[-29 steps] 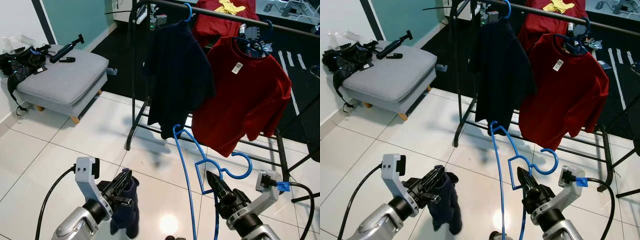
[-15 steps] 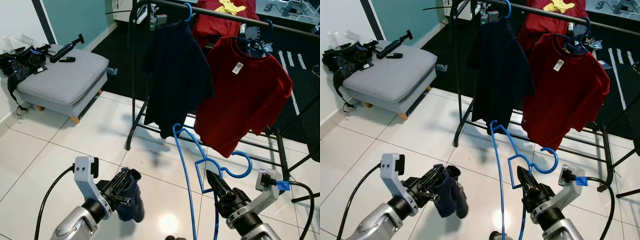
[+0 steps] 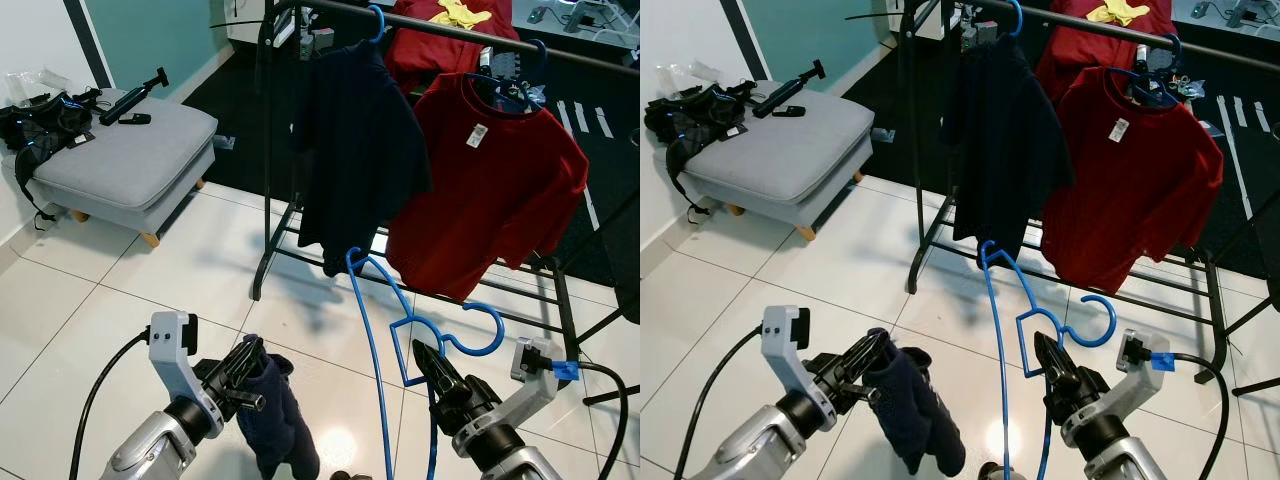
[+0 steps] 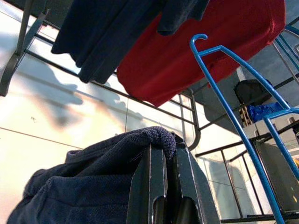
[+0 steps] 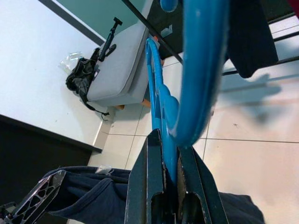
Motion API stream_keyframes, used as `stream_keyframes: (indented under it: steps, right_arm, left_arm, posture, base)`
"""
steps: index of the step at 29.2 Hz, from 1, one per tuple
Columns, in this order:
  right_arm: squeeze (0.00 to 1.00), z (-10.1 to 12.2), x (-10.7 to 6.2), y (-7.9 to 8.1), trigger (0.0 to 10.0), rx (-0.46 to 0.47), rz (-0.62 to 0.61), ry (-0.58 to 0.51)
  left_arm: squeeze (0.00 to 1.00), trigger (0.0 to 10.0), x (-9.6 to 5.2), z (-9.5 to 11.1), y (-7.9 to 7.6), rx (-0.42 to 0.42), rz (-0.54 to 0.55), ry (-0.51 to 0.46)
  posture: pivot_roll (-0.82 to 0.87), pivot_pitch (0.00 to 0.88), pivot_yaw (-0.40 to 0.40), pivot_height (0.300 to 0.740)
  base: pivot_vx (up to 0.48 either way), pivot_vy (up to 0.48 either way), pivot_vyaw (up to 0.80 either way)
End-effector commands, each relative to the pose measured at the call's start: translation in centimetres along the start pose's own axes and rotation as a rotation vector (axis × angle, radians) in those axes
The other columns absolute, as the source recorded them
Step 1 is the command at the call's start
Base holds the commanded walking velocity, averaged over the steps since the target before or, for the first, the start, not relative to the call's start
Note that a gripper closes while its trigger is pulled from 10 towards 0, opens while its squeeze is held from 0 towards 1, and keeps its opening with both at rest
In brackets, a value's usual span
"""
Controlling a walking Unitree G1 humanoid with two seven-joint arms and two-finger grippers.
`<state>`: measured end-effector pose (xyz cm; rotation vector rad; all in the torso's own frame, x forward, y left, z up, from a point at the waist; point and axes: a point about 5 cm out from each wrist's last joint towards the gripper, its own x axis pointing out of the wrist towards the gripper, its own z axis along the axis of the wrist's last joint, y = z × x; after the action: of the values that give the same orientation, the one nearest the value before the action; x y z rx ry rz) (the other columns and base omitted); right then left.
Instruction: Hang hanger
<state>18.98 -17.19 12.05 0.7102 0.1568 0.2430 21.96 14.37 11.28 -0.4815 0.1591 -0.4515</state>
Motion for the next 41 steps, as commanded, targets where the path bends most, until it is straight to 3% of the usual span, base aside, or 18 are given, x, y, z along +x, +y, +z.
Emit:
stream_keyframes:
  steps: [1, 15, 18, 19, 20, 22, 23, 24, 26, 28, 29, 30, 32, 33, 35, 39, 41]
  right_arm:
    - [0.00, -0.2, -0.3, -0.1, 10.0, 0.020, -0.010, 0.007]
    - [0.00, -0.1, -0.3, -0.3, 10.0, 0.019, -0.009, 0.016]
    - [0.00, -0.3, 0.1, -0.2, 10.0, -0.093, 0.021, 0.121]
    - [0.00, -0.3, 0.1, -0.2, 10.0, -0.093, 0.021, 0.121]
    - [0.00, 0.1, 0.3, -0.2, 10.0, -0.157, 0.037, 0.131]
    - [0.00, 0.1, 0.3, -0.2, 10.0, -0.157, 0.037, 0.131]
    - [0.00, 1.0, 0.8, -0.1, 10.0, -0.258, 0.079, 0.131]
    - [0.00, 1.0, 0.8, -0.1, 10.0, -0.258, 0.079, 0.131]
    - [0.00, 2.4, 1.5, 0.6, 10.0, -0.376, 0.174, 0.137]
    - [0.00, 2.4, 1.5, 0.6, 10.0, -0.376, 0.174, 0.137]
    - [0.00, 3.3, 1.7, 1.2, 10.0, -0.434, 0.235, 0.134]
    - [0.00, 3.3, 1.7, 1.2, 10.0, -0.434, 0.235, 0.134]
    - [0.00, 5.6, 2.0, 2.7, 10.0, -0.543, 0.367, 0.125]
    - [0.00, 5.6, 2.0, 2.7, 10.0, -0.543, 0.367, 0.125]
    - [0.00, 8.5, 1.8, 3.5, 10.0, -0.658, 0.429, 0.103]
    - [0.00, 11.0, 1.2, 3.4, 10.0, -0.746, 0.437, 0.079]
    - [0.00, 13.8, 0.1, 3.5, 10.0, -0.841, 0.449, 0.075]
  left_arm:
    - [0.00, 10.0, 0.0, 0.3, -0.3, -0.007, -0.020, -0.006]
    - [0.00, 10.0, -0.1, 0.4, -0.3, -0.006, -0.021, 0.010]
    - [0.00, 10.0, 1.3, 1.6, -0.3, 0.199, -0.111, 0.085]
    - [0.00, 10.0, 1.3, 1.6, -0.3, 0.199, -0.111, 0.085]
    - [0.00, 10.0, 2.5, 3.1, 0.1, 0.276, -0.117, 0.053]
    - [0.00, 10.0, 2.5, 3.1, 0.1, 0.276, -0.117, 0.053]
    - [0.00, 10.0, 4.6, 6.1, 0.1, 0.400, -0.141, -0.016]
    - [0.00, 10.0, 4.6, 6.1, 0.1, 0.400, -0.141, -0.016]
    - [0.00, 10.0, 6.7, 10.3, -1.0, 0.521, -0.202, -0.117]
    - [0.00, 10.0, 6.7, 10.3, -1.0, 0.521, -0.202, -0.117]
    - [0.00, 10.0, 7.5, 12.6, -1.7, 0.569, -0.234, -0.174]
    - [0.00, 10.0, 7.5, 12.6, -1.7, 0.569, -0.234, -0.174]
    - [0.00, 10.0, 8.3, 16.7, -3.2, 0.649, -0.300, -0.269]
    - [0.00, 10.0, 8.3, 16.7, -3.2, 0.649, -0.300, -0.269]
    - [0.00, 10.0, 8.5, 19.3, -4.3, 0.751, -0.361, -0.319]
    - [0.00, 10.0, 8.5, 20.5, -4.6, 0.831, -0.383, -0.329]
    - [0.00, 10.0, 8.6, 21.9, -4.3, 0.892, -0.372, -0.347]
  posture:
    - [-0.03, 0.217, -0.035, 0.740]
    - [-0.03, 0.231, -0.033, 0.740]
    - [-0.03, 0.223, -0.015, 0.740]
    - [-0.03, 0.223, -0.015, 0.740]
    - [-0.03, 0.212, -0.009, 0.740]
    - [-0.03, 0.212, -0.009, 0.740]
    - [-0.03, 0.202, -0.001, 0.740]
    - [-0.03, 0.202, -0.001, 0.740]
    - [-0.02, 0.192, 0.003, 0.740]
    - [-0.02, 0.192, 0.003, 0.740]
    - [-0.02, 0.179, 0.014, 0.740]
    - [-0.02, 0.179, 0.014, 0.740]
    - [-0.03, 0.163, 0.033, 0.740]
    - [-0.03, 0.163, 0.033, 0.740]
    - [-0.02, 0.149, 0.041, 0.740]
    - [-0.02, 0.141, 0.047, 0.740]
    - [-0.02, 0.135, 0.053, 0.740]
  base:
    - [0.000, 0.000, 0.00]
    - [0.000, 0.000, 0.00]
    - [0.000, 0.000, 0.00]
    - [0.000, 0.000, 0.00]
    - [0.000, 0.000, 0.00]
    - [0.000, 0.000, 0.00]
    - [0.000, 0.000, 0.00]
    - [0.000, 0.000, 0.00]
    - [0.000, 0.000, 0.00]
    - [0.000, 0.000, 0.00]
    - [0.000, 0.000, 0.00]
    - [0.000, 0.000, 0.00]
    - [0.000, 0.000, 0.00]
    - [0.000, 0.000, 0.00]
    - [0.000, 0.000, 0.00]
    - [0.000, 0.000, 0.00]
    - [0.000, 0.000, 0.00]
